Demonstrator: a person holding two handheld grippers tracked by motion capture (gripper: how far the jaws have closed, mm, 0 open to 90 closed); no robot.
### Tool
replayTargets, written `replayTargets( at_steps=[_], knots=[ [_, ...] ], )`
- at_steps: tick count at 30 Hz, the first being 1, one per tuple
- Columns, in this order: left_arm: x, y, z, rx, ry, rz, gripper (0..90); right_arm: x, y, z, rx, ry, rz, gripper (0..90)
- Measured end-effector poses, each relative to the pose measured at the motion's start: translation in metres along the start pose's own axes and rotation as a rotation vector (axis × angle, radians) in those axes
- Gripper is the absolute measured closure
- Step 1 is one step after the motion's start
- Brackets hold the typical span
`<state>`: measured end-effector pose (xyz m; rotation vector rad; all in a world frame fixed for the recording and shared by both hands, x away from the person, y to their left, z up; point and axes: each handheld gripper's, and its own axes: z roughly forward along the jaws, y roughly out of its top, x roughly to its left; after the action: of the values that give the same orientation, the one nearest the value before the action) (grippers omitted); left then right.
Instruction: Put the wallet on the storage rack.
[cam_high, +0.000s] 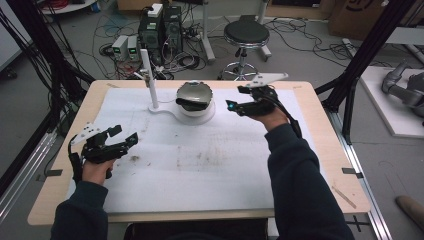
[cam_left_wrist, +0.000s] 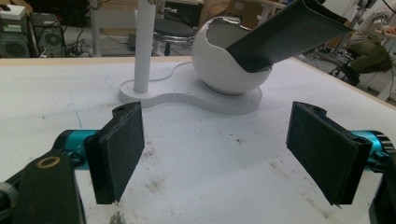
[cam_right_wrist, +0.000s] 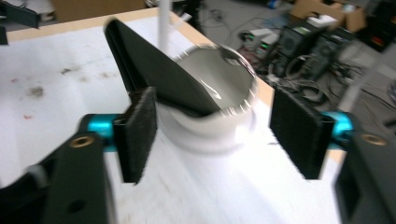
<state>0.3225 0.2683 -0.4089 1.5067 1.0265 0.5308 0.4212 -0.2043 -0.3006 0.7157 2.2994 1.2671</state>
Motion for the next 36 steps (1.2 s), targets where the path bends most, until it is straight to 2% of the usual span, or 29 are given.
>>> replayTargets(
  at_steps=[3,5,6,7,11,14,17,22,29,31,36],
  knots=[
    [-0.001,0.002,0.003,0.0,-0.002,0.009,18.7,-0.004,-0.027,-0.02,0.023,-0.07,0.048,25.2],
    [-0.002,0.003,0.005,0.002,-0.003,0.015,18.7,-0.005,-0.047,-0.032,0.013,-0.097,0.092,23.5],
    [-0.003,0.004,0.006,0.0,-0.003,0.019,18.7,-0.006,-0.067,-0.043,0.008,-0.134,0.135,21.3],
    [-0.003,0.004,0.007,0.001,-0.002,0.019,18.7,-0.006,-0.067,-0.043,0.008,-0.134,0.135,21.3],
    [-0.005,0.006,0.01,0.001,-0.002,0.025,18.7,-0.004,-0.099,-0.059,-0.01,-0.197,0.19,21.3],
    [-0.006,0.006,0.011,0.001,-0.007,0.03,18.7,0.001,-0.115,-0.067,-0.011,-0.23,0.198,21.3],
    [-0.006,0.006,0.011,0.001,-0.002,0.031,18.7,0.007,-0.128,-0.071,0.0,-0.254,0.2,21.2],
    [-0.006,0.006,0.009,0.004,0.006,0.036,18.7,0.01,-0.136,-0.07,0.007,-0.265,0.212,21.2],
    [-0.009,0.005,0.007,0.006,0.006,0.045,18.7,0.012,-0.155,-0.065,0.013,-0.273,0.263,21.2],
    [-0.009,0.005,0.007,0.004,0.006,0.044,18.7,0.013,-0.157,-0.065,0.029,-0.268,0.264,21.2],
    [-0.01,0.004,0.007,0.009,0.004,0.047,18.7,0.012,-0.156,-0.067,0.014,-0.284,0.265,21.2]
  ],
)
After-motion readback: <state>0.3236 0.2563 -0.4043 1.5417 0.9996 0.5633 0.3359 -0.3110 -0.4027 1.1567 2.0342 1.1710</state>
